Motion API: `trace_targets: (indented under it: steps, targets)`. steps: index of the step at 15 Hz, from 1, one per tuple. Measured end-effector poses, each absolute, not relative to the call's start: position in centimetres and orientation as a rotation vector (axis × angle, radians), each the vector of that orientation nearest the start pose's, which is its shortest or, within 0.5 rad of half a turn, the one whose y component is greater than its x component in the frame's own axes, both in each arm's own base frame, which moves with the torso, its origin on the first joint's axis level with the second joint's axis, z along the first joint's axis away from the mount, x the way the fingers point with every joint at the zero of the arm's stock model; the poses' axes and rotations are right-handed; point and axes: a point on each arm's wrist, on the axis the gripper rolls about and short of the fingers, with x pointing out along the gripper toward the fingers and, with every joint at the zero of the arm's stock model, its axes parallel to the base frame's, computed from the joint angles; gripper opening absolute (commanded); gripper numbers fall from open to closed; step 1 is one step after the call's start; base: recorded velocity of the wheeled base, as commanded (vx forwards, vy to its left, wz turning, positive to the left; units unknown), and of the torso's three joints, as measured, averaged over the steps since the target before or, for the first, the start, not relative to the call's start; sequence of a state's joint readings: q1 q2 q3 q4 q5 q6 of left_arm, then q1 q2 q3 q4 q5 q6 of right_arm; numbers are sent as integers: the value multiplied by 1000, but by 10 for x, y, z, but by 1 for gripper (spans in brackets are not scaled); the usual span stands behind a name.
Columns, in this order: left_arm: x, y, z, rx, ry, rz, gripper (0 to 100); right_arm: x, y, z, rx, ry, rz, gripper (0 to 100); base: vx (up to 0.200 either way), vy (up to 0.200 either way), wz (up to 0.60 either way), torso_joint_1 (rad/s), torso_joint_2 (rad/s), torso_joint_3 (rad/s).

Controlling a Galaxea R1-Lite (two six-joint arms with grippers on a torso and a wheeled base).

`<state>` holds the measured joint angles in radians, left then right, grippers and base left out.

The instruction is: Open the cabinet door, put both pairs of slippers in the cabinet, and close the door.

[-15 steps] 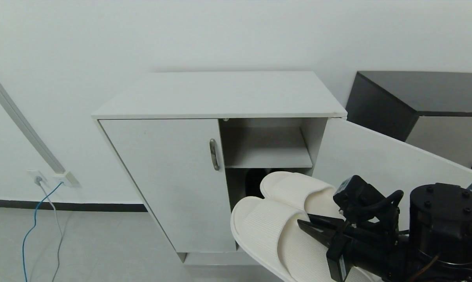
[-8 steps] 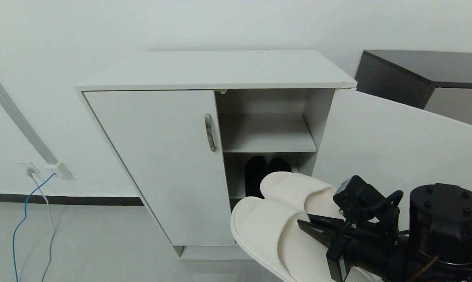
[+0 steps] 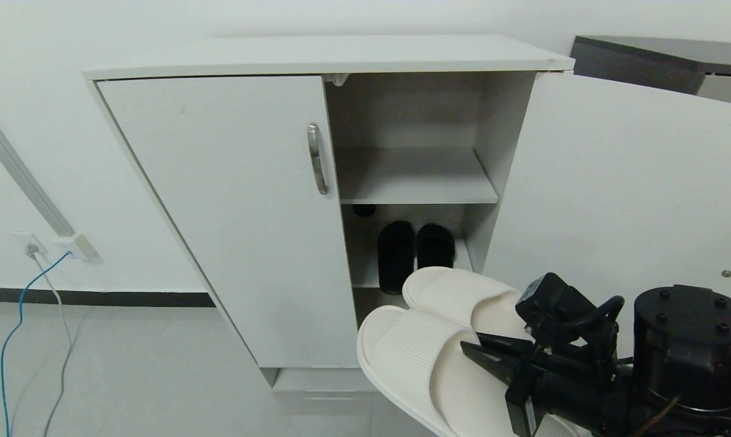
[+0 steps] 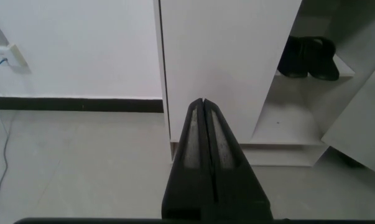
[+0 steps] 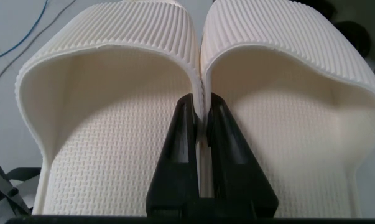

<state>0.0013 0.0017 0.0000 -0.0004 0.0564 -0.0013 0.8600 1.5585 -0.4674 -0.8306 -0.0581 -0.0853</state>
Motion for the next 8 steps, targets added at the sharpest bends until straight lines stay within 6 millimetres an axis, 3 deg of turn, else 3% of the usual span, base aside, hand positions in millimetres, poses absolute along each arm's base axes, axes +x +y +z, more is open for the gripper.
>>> trace_targets:
  steps: [2,8]
  targets:
    - [-23,1,76,-1,0,57,0,159,183,153,-199,206,809,0,0,0,0,-2,146,151]
    - [-23,1,76,-1,0,58,0,159,183,152,-201,209,811,0,0,0,0,1,9,6]
